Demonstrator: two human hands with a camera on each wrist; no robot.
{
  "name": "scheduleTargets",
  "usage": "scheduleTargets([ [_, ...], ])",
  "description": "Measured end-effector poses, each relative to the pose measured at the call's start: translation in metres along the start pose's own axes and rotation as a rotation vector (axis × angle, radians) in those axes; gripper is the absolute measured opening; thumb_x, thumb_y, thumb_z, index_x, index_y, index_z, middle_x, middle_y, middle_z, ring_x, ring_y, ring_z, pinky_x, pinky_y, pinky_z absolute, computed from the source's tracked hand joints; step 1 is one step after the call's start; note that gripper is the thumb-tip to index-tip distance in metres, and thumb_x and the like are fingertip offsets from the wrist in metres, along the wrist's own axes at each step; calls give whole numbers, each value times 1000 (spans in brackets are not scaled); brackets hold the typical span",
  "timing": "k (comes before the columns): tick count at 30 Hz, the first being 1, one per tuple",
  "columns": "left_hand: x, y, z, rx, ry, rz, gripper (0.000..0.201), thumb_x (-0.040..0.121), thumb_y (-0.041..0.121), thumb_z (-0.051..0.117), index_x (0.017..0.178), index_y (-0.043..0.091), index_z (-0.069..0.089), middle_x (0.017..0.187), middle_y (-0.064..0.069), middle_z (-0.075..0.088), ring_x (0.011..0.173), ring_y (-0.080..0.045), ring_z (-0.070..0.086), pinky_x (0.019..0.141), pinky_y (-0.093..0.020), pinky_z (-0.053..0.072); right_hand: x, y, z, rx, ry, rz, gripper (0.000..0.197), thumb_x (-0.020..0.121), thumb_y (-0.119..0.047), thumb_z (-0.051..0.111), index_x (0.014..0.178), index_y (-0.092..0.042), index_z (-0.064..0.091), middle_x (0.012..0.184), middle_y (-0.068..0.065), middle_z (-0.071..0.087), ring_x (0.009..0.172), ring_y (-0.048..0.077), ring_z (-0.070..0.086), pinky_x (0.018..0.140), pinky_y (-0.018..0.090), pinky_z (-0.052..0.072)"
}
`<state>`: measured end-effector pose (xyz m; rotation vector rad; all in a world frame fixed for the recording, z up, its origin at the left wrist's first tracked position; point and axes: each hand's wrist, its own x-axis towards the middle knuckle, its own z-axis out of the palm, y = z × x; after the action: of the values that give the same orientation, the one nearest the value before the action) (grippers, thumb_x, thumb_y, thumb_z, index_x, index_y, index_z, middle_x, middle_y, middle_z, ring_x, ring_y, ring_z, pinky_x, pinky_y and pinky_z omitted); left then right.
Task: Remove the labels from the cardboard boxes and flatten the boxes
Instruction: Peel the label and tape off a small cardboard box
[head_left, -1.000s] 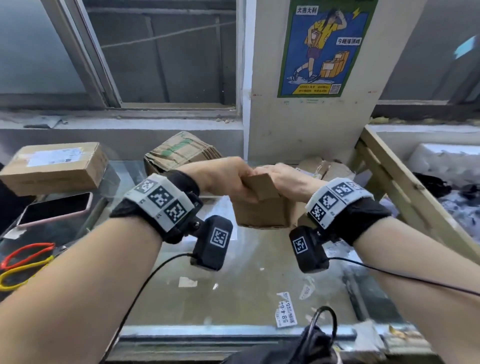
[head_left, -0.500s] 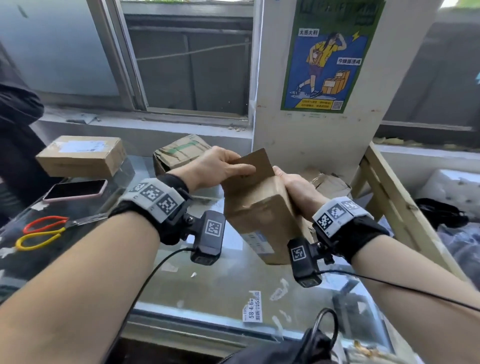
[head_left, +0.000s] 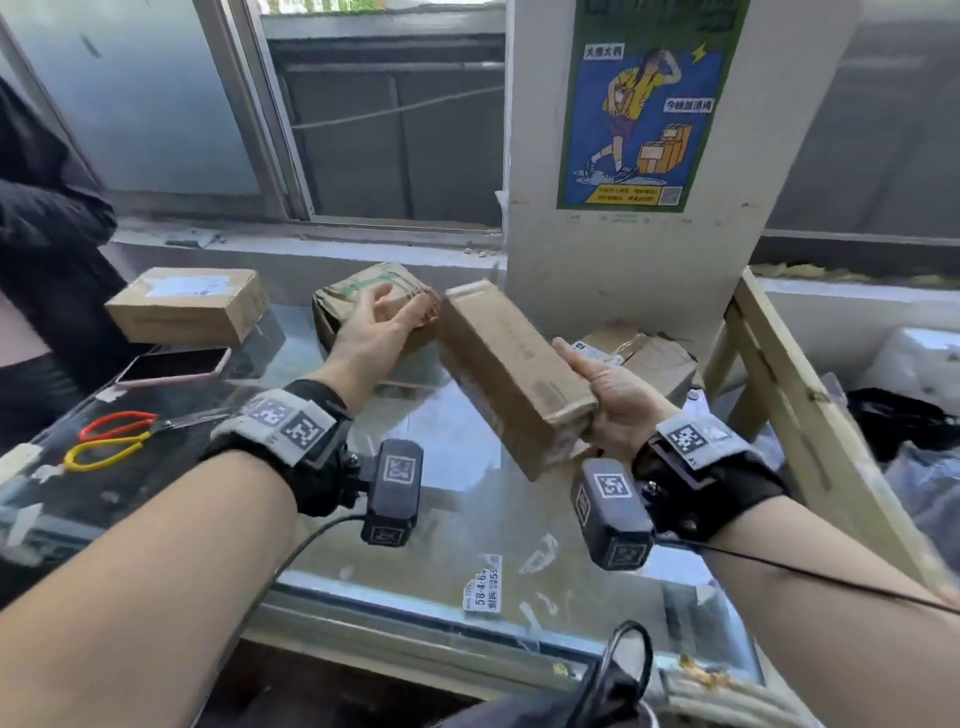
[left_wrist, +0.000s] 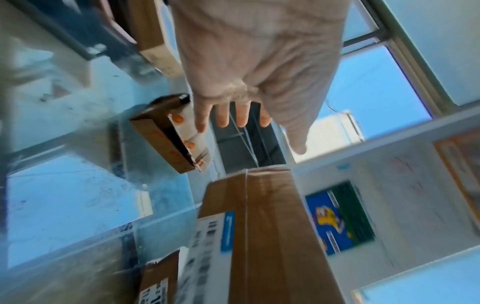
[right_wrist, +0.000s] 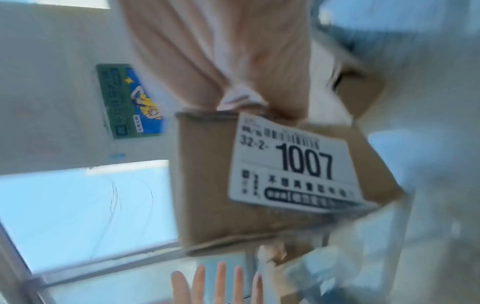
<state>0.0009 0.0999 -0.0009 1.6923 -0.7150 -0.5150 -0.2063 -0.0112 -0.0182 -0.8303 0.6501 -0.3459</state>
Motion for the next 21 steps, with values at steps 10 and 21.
scheduleTargets([
  [10,-36,11,48,364,-436,314,132,51,41,92,150,45,4,150,2,27,138,-14,29,113,-46,34,-4,-17,47,212,162,22,55,105,-33,20,80,3,52,114,29,60,130,33,42,84,46,33],
  [21,-13,41,29,460,-264,7,90,77,14,70,149,21,16,94,7,50,85,-10,54,65,-22,48,35,-11,45,-539,398,-166,17,90,-6,49,74,-5,49,72,14,48,47,16,56,47,23,47],
])
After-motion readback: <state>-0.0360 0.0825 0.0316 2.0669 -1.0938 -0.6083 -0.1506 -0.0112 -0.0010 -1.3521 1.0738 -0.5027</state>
